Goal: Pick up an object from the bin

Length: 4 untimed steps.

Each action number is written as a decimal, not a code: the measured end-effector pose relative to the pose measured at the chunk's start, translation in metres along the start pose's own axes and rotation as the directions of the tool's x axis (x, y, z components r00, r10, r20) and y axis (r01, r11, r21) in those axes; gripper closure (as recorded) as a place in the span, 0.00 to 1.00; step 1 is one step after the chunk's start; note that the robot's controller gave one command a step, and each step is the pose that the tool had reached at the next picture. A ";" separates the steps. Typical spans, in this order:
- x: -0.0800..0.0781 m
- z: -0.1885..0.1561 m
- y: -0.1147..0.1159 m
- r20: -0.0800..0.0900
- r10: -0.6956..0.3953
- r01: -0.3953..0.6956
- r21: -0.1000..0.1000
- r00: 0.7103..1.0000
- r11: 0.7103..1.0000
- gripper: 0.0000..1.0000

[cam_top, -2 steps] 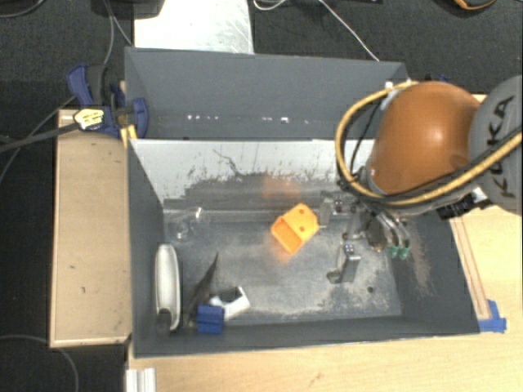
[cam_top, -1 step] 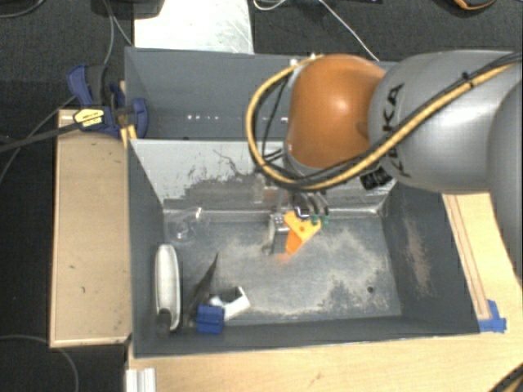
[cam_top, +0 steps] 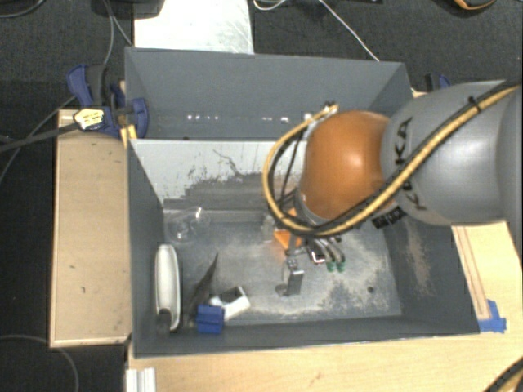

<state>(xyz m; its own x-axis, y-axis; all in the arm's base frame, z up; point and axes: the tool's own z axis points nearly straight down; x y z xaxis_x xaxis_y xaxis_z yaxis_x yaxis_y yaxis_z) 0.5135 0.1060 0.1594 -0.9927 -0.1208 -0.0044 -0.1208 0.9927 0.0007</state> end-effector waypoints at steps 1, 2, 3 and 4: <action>-0.042 0.014 -0.042 0.004 -0.026 0.026 -0.001 1.000 1.000 0.00; -0.067 -0.058 0.018 0.013 -0.026 0.026 -0.003 1.000 1.000 0.00; -0.067 0.024 -0.023 0.009 -0.158 0.158 0.001 0.987 0.987 0.00; -0.040 0.042 -0.038 0.013 -0.099 0.099 -0.002 0.995 0.995 0.00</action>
Offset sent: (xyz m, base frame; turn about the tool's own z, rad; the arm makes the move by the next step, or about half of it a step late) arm 0.0609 0.0217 0.0530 -0.0196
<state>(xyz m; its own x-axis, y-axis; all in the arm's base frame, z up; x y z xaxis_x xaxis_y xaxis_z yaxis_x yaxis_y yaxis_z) 0.5576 0.0729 0.1178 -0.9757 -0.2183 -0.0176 -0.2184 0.9759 0.0027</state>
